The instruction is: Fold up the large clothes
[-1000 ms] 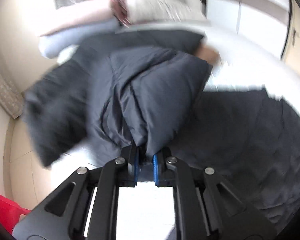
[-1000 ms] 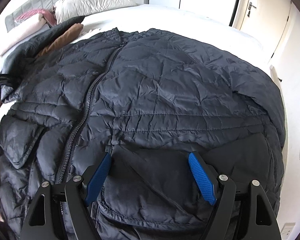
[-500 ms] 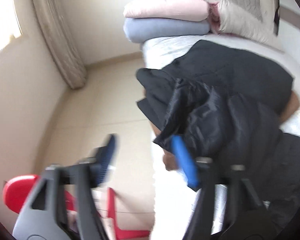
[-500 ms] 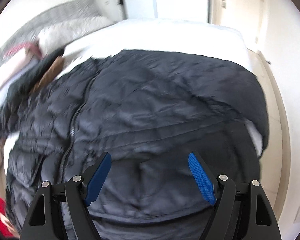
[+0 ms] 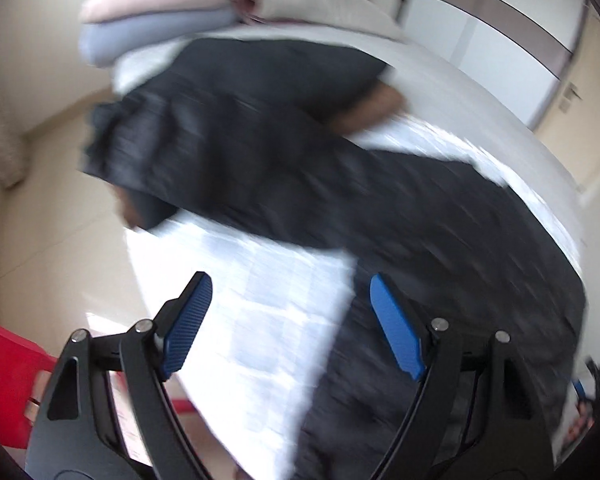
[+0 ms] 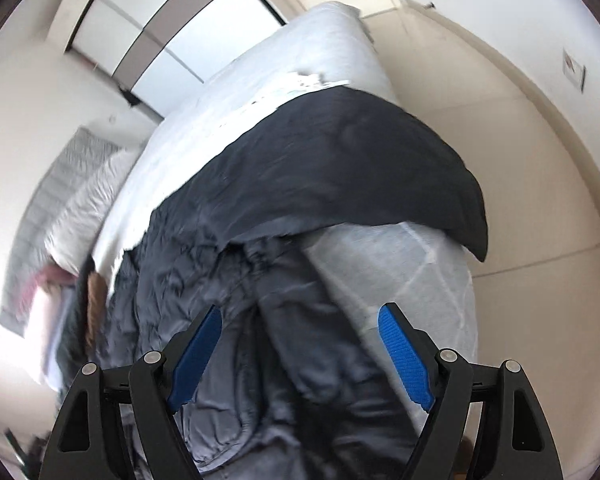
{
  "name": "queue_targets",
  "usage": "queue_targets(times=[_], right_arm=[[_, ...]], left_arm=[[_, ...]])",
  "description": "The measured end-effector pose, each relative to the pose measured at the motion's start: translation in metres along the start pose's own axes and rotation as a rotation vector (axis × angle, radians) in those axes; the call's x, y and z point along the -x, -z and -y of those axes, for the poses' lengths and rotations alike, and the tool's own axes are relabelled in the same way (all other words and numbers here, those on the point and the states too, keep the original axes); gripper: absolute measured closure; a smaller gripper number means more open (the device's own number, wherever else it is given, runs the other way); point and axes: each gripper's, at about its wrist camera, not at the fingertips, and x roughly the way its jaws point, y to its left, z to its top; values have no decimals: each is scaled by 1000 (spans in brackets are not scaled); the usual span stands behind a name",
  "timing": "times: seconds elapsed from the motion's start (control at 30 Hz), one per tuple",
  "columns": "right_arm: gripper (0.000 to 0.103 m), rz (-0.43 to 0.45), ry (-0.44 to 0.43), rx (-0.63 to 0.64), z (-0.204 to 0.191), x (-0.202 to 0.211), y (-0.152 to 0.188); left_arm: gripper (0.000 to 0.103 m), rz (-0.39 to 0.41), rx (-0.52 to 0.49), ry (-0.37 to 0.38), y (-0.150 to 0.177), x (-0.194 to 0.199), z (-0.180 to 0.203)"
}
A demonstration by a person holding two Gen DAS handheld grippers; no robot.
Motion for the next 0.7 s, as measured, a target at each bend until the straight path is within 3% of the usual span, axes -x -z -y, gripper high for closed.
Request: queue_targets(times=[0.1, 0.33, 0.47, 0.7], right_arm=[[21, -18, -69, -59, 25, 4, -7], [21, -15, -216, -248, 87, -2, -16], [21, -23, -286, -336, 119, -21, -21], [21, -42, -426, -483, 149, -64, -37]], left_arm=[[21, -53, -26, 76, 24, -4, 36], [19, -85, -43, 205, 75, -21, 106], [19, -140, -71, 236, 96, -45, 141], [19, -91, -98, 280, 112, -59, 186]])
